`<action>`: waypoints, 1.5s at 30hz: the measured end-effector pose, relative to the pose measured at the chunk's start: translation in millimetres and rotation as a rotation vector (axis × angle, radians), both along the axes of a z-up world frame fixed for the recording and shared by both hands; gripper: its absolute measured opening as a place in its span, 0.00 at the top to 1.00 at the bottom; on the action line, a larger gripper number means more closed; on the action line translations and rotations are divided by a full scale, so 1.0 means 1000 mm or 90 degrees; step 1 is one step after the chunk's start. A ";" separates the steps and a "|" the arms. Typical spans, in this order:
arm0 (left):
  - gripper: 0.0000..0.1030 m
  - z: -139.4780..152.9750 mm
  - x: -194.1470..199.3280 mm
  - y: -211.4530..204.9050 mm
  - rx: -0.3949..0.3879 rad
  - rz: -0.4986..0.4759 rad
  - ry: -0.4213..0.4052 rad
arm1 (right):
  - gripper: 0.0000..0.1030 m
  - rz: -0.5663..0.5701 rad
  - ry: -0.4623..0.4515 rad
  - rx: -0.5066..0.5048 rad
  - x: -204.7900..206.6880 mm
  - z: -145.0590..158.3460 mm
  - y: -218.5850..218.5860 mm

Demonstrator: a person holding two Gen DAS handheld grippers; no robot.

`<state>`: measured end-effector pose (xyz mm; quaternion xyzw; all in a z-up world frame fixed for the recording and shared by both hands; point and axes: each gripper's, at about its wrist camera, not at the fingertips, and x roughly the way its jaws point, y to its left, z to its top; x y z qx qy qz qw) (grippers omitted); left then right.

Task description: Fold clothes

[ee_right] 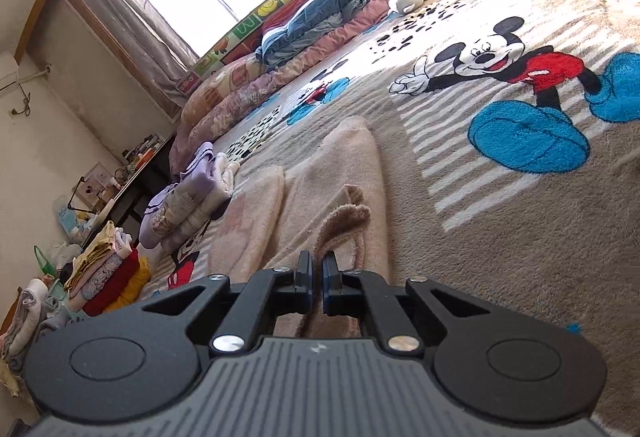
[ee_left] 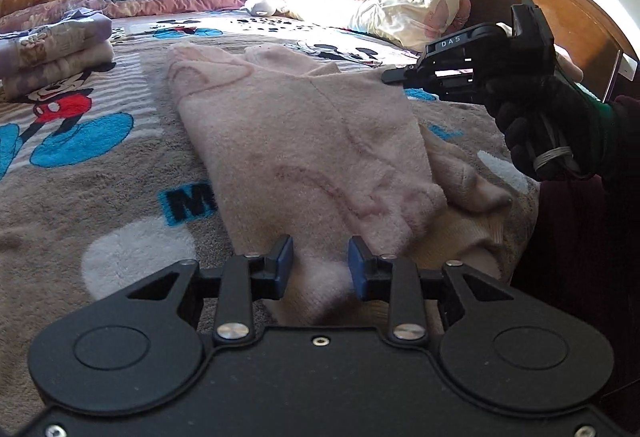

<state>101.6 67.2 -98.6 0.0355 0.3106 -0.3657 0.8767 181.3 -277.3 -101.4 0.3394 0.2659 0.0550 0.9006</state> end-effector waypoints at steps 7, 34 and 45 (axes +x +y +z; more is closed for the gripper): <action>0.47 0.019 -0.022 -0.015 0.006 -0.047 -0.093 | 0.93 0.008 0.000 0.017 0.002 -0.010 -0.003; 0.86 0.027 0.027 -0.014 -0.033 0.175 -0.123 | 0.94 -0.017 0.024 0.006 0.012 0.008 -0.005; 0.91 0.008 0.043 -0.039 0.064 0.175 -0.127 | 0.93 -0.016 0.075 0.011 0.018 -0.013 -0.007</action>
